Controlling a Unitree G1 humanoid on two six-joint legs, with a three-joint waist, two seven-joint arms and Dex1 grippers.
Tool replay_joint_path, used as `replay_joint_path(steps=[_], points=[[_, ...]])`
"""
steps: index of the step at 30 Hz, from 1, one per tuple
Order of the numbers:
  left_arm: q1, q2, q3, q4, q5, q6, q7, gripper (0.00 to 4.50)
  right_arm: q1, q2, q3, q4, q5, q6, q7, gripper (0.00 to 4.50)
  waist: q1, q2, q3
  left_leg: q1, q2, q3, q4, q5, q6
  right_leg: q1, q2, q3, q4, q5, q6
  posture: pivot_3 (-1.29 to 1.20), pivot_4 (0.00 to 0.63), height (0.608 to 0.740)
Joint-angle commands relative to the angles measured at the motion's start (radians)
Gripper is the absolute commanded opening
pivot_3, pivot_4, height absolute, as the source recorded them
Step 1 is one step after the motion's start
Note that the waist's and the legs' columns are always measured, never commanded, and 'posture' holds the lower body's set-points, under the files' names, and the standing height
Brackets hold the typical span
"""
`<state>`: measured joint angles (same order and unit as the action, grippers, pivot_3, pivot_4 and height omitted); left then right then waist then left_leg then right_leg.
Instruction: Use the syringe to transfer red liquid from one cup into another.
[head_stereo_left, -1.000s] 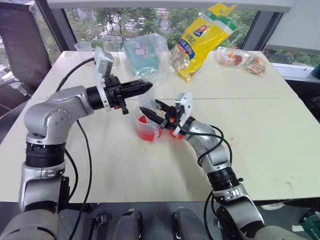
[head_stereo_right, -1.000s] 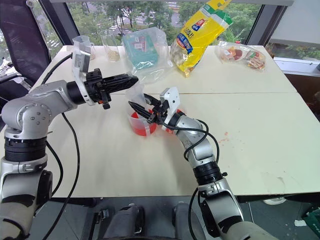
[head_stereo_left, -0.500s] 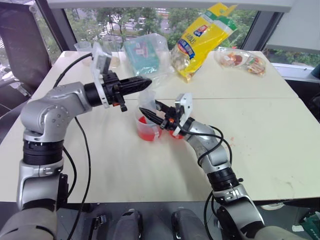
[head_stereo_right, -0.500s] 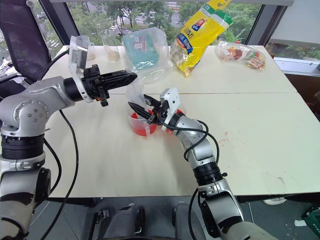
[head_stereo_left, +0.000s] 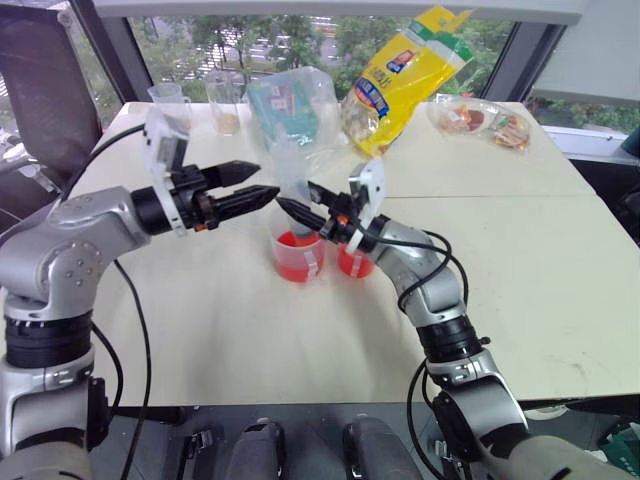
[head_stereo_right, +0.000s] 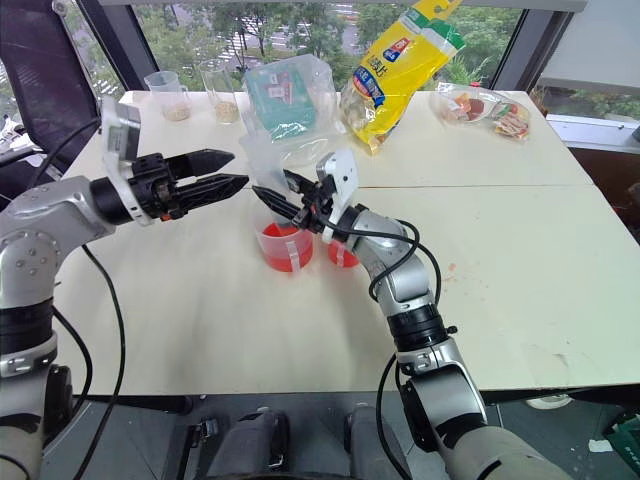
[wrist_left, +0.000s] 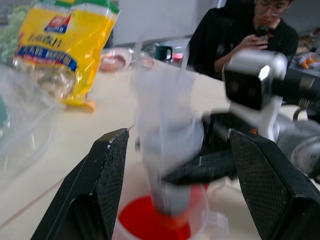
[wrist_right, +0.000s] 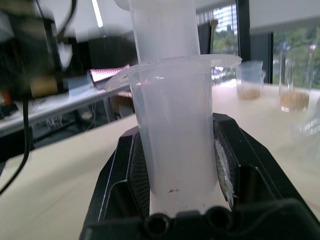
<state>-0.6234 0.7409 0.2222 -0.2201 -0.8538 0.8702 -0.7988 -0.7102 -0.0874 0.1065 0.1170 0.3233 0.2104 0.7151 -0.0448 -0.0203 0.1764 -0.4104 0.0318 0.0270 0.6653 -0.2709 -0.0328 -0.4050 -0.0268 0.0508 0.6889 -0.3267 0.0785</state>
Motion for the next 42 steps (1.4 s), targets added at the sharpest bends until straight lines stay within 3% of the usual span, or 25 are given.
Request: replay_joint_path(steps=[1,10,17,27,35,42], points=[[0.004,0.03,0.056,-0.047,-0.027,0.004,0.006,3.24,-0.037,0.006,-0.025,-0.065,0.033,0.0,-0.012,1.38,0.0,0.0,0.0,0.0,0.0,0.0,0.0,0.0,0.0,0.0,0.0,0.0,0.0,0.0,0.0,0.0,0.15,0.74],[-0.026,0.008,0.015,-0.023,-0.009,-0.02,-0.012,3.24,-0.139,-0.077,-0.168,-0.233,0.166,0.17,-0.11,1.38,0.003,0.0,0.0,0.0,0.0,0.0,0.0,0.0,0.0,0.0,0.0,0.0,0.0,0.0,0.0,0.0,0.15,0.74],[-0.08,-0.018,-0.034,0.012,0.011,-0.043,-0.047,3.24,-0.067,-0.179,-0.225,-0.321,0.192,0.233,-0.148,1.38,0.001,0.0,0.0,0.0,0.0,0.0,0.0,0.0,0.0,0.0,0.0,0.0,0.0,0.0,0.0,0.0,0.15,0.74],[-0.286,-0.118,-0.126,0.133,0.047,-0.083,-0.117,3.24,0.097,-0.193,-0.199,-0.395,0.174,0.217,-0.185,1.38,0.003,0.0,0.0,-0.001,0.0,0.0,0.0,0.0,0.0,0.0,0.001,0.0,0.0,0.0,0.0,0.0,0.15,0.74],[-0.442,-0.228,-0.167,0.237,0.057,-0.114,-0.187,3.24,0.137,-0.181,-0.173,-0.403,0.158,0.196,-0.208,1.38,0.001,0.0,0.0,0.0,0.0,0.001,0.0,0.0,0.0,0.0,0.001,0.0,0.0,0.0,0.0,0.0,0.15,0.74],[-0.488,-0.268,-0.189,0.292,0.093,-0.141,-0.231,3.24,0.139,-0.184,-0.164,-0.41,0.162,0.201,-0.218,1.38,0.002,0.0,0.0,0.0,0.0,0.001,0.0,0.0,0.0,0.0,0.001,0.0,0.0,0.0,0.0,0.0,0.15,0.74]])
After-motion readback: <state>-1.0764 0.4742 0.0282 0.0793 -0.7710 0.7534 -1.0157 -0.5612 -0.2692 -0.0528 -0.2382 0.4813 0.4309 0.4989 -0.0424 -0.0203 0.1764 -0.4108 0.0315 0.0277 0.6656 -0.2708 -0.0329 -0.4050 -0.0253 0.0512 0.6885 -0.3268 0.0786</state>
